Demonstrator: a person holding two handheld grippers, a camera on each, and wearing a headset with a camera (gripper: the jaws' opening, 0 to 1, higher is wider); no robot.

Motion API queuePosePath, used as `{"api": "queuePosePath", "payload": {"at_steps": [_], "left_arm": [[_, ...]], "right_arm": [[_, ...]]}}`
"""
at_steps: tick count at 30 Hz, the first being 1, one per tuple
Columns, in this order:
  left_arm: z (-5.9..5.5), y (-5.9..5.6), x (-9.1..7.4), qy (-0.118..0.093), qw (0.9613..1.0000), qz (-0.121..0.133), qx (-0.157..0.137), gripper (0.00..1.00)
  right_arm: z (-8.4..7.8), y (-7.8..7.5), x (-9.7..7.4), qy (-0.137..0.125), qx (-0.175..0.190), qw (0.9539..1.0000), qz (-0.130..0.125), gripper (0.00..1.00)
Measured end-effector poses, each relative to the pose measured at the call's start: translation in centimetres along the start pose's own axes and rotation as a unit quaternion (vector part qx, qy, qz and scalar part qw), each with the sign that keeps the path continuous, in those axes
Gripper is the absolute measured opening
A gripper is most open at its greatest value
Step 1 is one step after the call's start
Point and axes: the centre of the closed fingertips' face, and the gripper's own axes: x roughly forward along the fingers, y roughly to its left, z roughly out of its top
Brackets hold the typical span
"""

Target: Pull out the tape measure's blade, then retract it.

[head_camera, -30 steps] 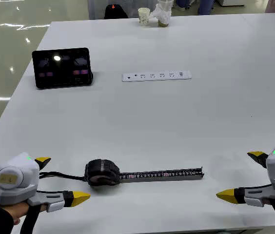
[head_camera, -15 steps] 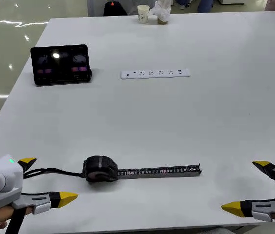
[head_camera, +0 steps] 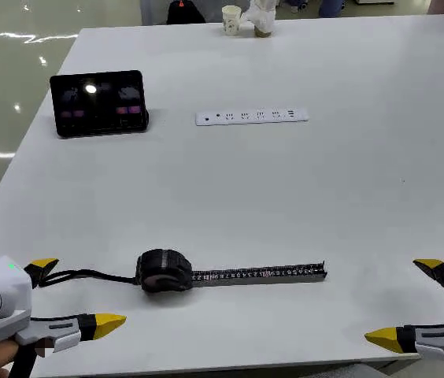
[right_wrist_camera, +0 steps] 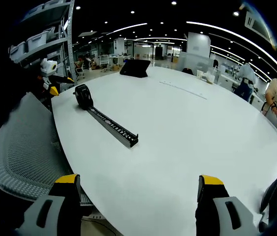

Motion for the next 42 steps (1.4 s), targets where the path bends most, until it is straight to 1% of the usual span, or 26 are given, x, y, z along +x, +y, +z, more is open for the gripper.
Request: {"api": "queuePosePath", "payload": {"at_steps": [2, 6, 9, 10, 11, 13, 14, 16, 17, 18, 20, 21, 23, 24, 25, 27, 30, 33, 35, 38, 40, 41, 42], "left_arm": [[0.1, 0.0, 0.1, 0.0, 1.0, 0.0, -0.001, 0.99], [0.4, -0.6, 0.5, 0.003, 1.0, -0.001, -0.001, 0.99], [0.5, -1.3, 0.9, 0.011, 0.9999, -0.007, -0.004, 0.99], [0.6, -1.7, 1.1, 0.012, 0.9999, -0.01, -0.006, 0.99], [0.8, -1.8, 1.2, 0.012, 0.9999, -0.011, -0.006, 0.99], [1.1, -2.4, 1.5, 0.015, 0.9997, -0.019, -0.005, 0.99], [1.1, -2.6, 1.6, 0.02, 0.9996, -0.021, -0.005, 0.99], [1.2, -2.6, 1.9, 0.028, 0.9994, -0.02, 0.005, 0.99], [1.3, -2.7, 2.0, 0.027, 0.9994, -0.021, 0.004, 0.99], [1.5, -2.7, 2.3, 0.026, 0.9994, -0.022, 0.002, 0.99], [1.8, -2.8, 2.6, 0.025, 0.9994, -0.022, -0.004, 0.99], [1.8, -2.8, 2.8, 0.033, 0.9992, -0.021, -0.012, 0.99], [2.0, -3.0, 3.1, 0.038, 0.9989, -0.021, -0.017, 0.99], [1.7, -2.9, 3.2, 0.05, 0.9983, -0.016, -0.023, 0.99], [1.7, -3.0, 3.4, 0.06, 0.9977, -0.017, -0.027, 0.99], [2.2, -3.3, 3.6, 0.056, 0.9979, -0.021, -0.024, 0.99], [2.5, -3.4, 4.0, 0.067, 0.9975, -0.017, -0.012, 0.99], [3.3, -3.7, 4.4, 0.07, 0.9972, -0.018, -0.016, 0.99], [3.5, -4.1, 4.7, 0.073, 0.997, -0.021, -0.013, 0.99], [3.4, -4.4, 5.3, 0.1, 0.9945, -0.027, -0.015, 0.99], [3.6, -4.6, 5.6, 0.102, 0.9942, -0.028, -0.017, 0.99], [3.8, -4.8, 5.8, 0.104, 0.994, -0.027, -0.021, 0.99], [4.1, -5.0, 5.8, 0.103, 0.9941, -0.026, -0.022, 0.99]], "right_arm": [[0.0, -0.1, -0.1, 0.001, -0.001, 1.0, -0.002, 0.99], [-0.2, -0.2, -0.2, 0.004, 0.002, 1.0, -0.002, 0.99], [-0.3, -0.2, -0.1, 0.007, 0.0, 1.0, 0.001, 0.99], [-0.4, -0.5, 0.1, 0.009, 0.012, 0.9999, -0.007, 0.99], [-0.4, -0.6, 0.1, 0.012, 0.012, 0.9998, -0.006, 0.99], [-0.3, -0.6, 0.2, 0.011, 0.007, 0.9999, -0.005, 0.99], [-0.2, -0.7, 0.2, 0.012, 0.007, 0.9999, -0.005, 0.99], [0.1, -0.6, 0.1, 0.012, 0.003, 0.9999, -0.003, 0.99], [0.2, -0.5, 0.1, 0.011, -0.002, 0.9999, -0.001, 0.99], [0.4, -0.5, 0.1, 0.01, -0.014, 0.9998, 0.002, 0.99], [0.5, -0.5, 0.2, 0.014, -0.021, 0.9997, 0.005, 0.99], [0.7, -0.6, 0.1, 0.013, -0.023, 0.9996, 0.006, 0.99], [1.0, -0.9, 0.1, 0.012, -0.024, 0.9996, 0.008, 0.99], [1.1, -1.0, 0.2, 0.011, -0.024, 0.9996, 0.008, 0.99], [1.3, -1.2, 0.3, 0.01, -0.026, 0.9996, 0.009, 0.99], [1.5, -1.3, 0.4, 0.012, -0.027, 0.9995, 0.01, 0.99], [1.7, -1.4, 0.6, 0.016, -0.035, 0.9992, 0.015, 0.99], [1.7, -1.3, 0.9, 0.023, -0.045, 0.9985, 0.023, 0.99], [1.8, -1.3, 1.2, 0.027, -0.051, 0.998, 0.027, 0.99], [2.0, -1.3, 1.6, 0.034, -0.059, 0.9971, 0.035, 0.99], [2.1, -1.3, 1.7, 0.035, -0.063, 0.9966, 0.039, 0.99], [2.1, -1.2, 1.8, 0.04, -0.063, 0.9963, 0.042, 0.99], [2.3, -1.2, 1.9, 0.038, -0.067, 0.996, 0.044, 0.99]]}}
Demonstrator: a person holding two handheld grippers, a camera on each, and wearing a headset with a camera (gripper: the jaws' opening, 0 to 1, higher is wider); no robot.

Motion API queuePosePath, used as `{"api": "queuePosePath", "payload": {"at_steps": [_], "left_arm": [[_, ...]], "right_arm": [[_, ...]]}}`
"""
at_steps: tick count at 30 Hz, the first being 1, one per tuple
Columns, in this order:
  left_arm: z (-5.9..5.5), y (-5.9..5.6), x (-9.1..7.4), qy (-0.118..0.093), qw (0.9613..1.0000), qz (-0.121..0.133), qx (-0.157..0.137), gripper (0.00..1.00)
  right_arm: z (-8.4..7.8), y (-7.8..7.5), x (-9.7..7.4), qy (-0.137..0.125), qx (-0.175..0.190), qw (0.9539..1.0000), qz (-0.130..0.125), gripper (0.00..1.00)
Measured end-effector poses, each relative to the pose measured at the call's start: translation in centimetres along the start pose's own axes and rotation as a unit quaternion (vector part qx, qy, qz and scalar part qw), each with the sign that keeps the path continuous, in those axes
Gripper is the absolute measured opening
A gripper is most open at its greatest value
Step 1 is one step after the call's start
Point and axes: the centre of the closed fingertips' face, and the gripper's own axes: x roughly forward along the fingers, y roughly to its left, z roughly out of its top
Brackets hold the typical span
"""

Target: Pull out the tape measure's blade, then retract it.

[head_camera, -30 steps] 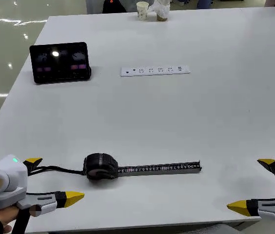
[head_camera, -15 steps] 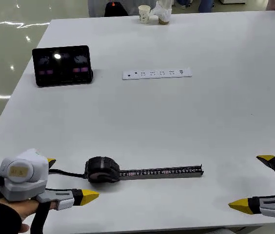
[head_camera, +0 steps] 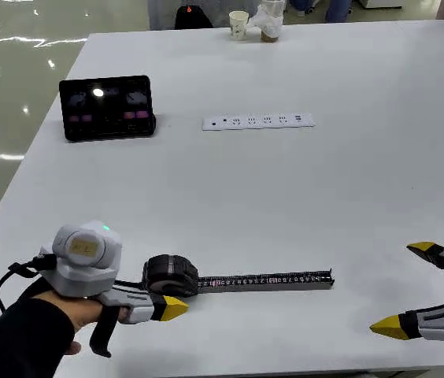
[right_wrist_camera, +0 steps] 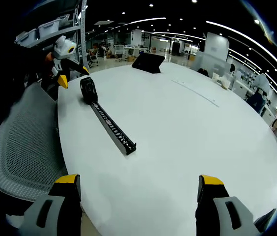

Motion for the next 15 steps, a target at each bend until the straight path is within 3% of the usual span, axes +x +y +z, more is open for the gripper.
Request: {"api": "queuePosePath", "payload": {"at_steps": [4, 6, 8, 12, 15], "left_arm": [[2.4, -1.1, -0.5, -0.024, 0.9996, 0.001, -0.017, 0.99], [3.4, -1.7, -0.7, -0.031, 0.9983, 0.0, -0.049, 0.99], [4.1, -2.0, -0.7, -0.037, 0.9982, 0.0, -0.047, 0.99], [4.7, -2.9, -0.9, -0.028, 0.9988, 0.011, -0.04, 0.99], [4.5, -2.5, -0.5, -0.021, 0.9989, 0.033, -0.026, 0.99]], "right_arm": [[0.4, 0.1, 0.3, 0.008, -0.015, 0.9998, 0.011, 0.99], [0.7, 0.0, 0.4, 0.007, -0.021, 0.9997, 0.013, 0.99], [0.8, -0.2, 0.5, 0.007, -0.023, 0.9996, 0.015, 0.99], [0.9, -0.5, 0.8, 0.008, -0.027, 0.9995, 0.017, 0.99], [0.9, -0.5, 1.1, 0.01, -0.033, 0.9992, 0.02, 0.99]]}}
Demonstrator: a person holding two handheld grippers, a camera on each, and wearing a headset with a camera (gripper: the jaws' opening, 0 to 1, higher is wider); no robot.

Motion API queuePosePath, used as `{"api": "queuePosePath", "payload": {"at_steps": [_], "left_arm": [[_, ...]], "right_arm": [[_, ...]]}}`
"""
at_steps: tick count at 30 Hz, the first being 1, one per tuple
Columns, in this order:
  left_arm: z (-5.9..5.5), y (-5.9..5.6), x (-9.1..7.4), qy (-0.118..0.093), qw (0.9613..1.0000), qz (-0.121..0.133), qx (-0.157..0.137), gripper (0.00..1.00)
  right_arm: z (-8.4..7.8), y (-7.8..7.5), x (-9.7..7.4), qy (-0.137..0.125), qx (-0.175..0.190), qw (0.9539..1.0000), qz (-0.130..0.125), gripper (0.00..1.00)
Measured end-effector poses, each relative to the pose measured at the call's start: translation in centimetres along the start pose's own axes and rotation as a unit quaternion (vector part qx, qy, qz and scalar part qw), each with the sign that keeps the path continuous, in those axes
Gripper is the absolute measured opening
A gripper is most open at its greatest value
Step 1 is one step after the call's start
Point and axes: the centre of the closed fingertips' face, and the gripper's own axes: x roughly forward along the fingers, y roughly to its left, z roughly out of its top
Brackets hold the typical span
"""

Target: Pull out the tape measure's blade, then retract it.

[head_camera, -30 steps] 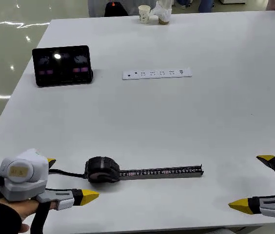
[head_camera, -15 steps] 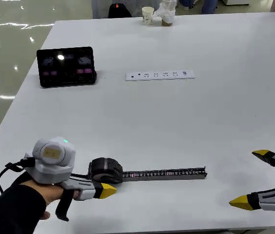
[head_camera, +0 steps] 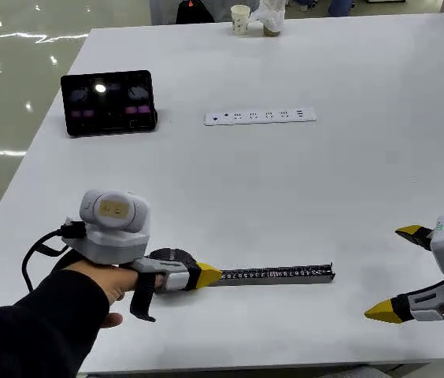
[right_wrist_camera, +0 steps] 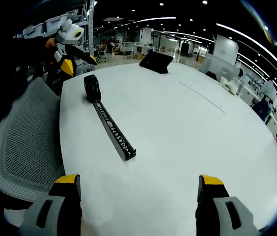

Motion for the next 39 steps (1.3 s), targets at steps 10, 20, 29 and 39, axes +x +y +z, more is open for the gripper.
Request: {"api": "queuePosePath", "payload": {"at_steps": [10, 20, 29, 39], "left_arm": [[0.4, 0.9, 1.3, -0.028, 0.9964, 0.081, -0.001, 0.99], [-0.1, 0.6, 2.1, -0.055, 0.9889, 0.125, -0.06, 0.99], [0.1, 1.3, 2.3, -0.102, 0.9805, 0.14, -0.093, 0.99], [-2.6, 3.6, 3.2, -0.14, 0.9699, 0.186, -0.073, 0.99]], "right_arm": [[1.1, -0.1, 0.9, -0.002, -0.034, 0.9994, 0.012, 0.99], [2.8, -0.2, 1.3, -0.015, -0.06, 0.9977, 0.027, 0.99], [3.7, -0.1, 2.1, -0.007, -0.09, 0.995, 0.043, 0.99], [4.1, 0.6, 3.7, 0.007, -0.144, 0.9863, 0.079, 0.99]]}}
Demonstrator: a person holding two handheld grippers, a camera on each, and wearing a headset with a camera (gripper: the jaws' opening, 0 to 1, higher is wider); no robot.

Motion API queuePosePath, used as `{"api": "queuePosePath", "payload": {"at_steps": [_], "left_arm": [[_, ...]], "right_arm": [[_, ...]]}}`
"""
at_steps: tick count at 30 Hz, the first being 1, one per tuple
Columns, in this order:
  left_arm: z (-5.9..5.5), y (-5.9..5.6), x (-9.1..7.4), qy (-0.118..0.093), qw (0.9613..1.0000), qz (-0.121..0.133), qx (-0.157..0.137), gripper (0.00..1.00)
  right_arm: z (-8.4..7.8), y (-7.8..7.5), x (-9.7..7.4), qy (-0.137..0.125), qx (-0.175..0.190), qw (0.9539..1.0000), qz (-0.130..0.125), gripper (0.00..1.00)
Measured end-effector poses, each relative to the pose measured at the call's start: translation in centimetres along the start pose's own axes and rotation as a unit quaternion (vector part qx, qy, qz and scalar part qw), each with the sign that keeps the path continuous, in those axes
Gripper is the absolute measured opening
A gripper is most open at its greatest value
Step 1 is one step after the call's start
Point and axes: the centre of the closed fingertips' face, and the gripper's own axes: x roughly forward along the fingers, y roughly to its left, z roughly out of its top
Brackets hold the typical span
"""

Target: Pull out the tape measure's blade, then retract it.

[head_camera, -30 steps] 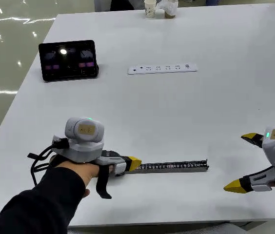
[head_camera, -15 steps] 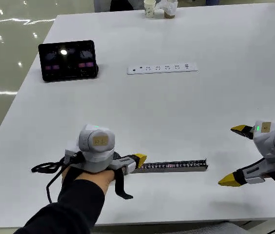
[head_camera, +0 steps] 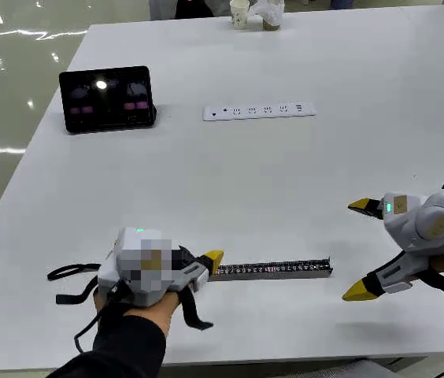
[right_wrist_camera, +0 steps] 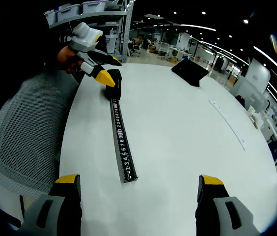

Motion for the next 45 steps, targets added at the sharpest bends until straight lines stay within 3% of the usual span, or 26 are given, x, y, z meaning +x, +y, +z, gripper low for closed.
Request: {"api": "queuePosePath", "payload": {"at_steps": [3, 6, 8, 10, 16, 22, 27, 36, 45], "left_arm": [[-0.3, 0.9, 0.3, -0.006, 0.9999, 0.008, -0.012, 0.99], [0.2, 0.7, 0.4, -0.029, 0.9994, 0.001, -0.016, 0.99], [0.2, 0.4, 0.4, -0.027, 0.9995, -0.002, -0.012, 0.99], [-0.1, 0.2, 0.7, -0.024, 0.9996, -0.007, -0.013, 0.99], [-0.3, -0.4, 0.8, -0.019, 0.9996, -0.02, -0.01, 0.99], [-0.4, -0.6, 1.2, -0.015, 0.9995, -0.024, -0.016, 0.99], [-0.6, -0.8, 1.5, -0.011, 0.9994, -0.029, -0.018, 0.99], [-1.1, -0.7, 1.6, -0.002, 0.9993, -0.027, -0.025, 0.99], [-1.3, -0.5, 1.4, -0.001, 0.9989, -0.024, -0.041, 0.98]], "right_arm": [[-0.1, -0.5, 0.5, 0.003, 0.001, 1.0, 0.006, 0.99], [-0.4, -0.4, 1.1, 0.011, 0.0, 0.9998, 0.018, 0.99], [-0.8, -0.3, 1.5, 0.018, 0.001, 0.9993, 0.031, 0.98], [-1.3, 0.0, 2.0, 0.025, 0.015, 0.9984, 0.048, 0.9], [-1.7, -0.2, 2.8, 0.033, 0.013, 0.9973, 0.064, 0.76], [-1.6, 0.9, 3.2, 0.047, -0.002, 0.9948, 0.09, 0.55], [-1.8, 1.2, 3.4, 0.056, -0.024, 0.9939, 0.092, 0.43], [-2.2, 1.5, 4.0, 0.071, -0.032, 0.9923, 0.096, 0.24], [-2.4, 1.4, 4.4, 0.081, -0.042, 0.9913, 0.095, 0.15]]}}
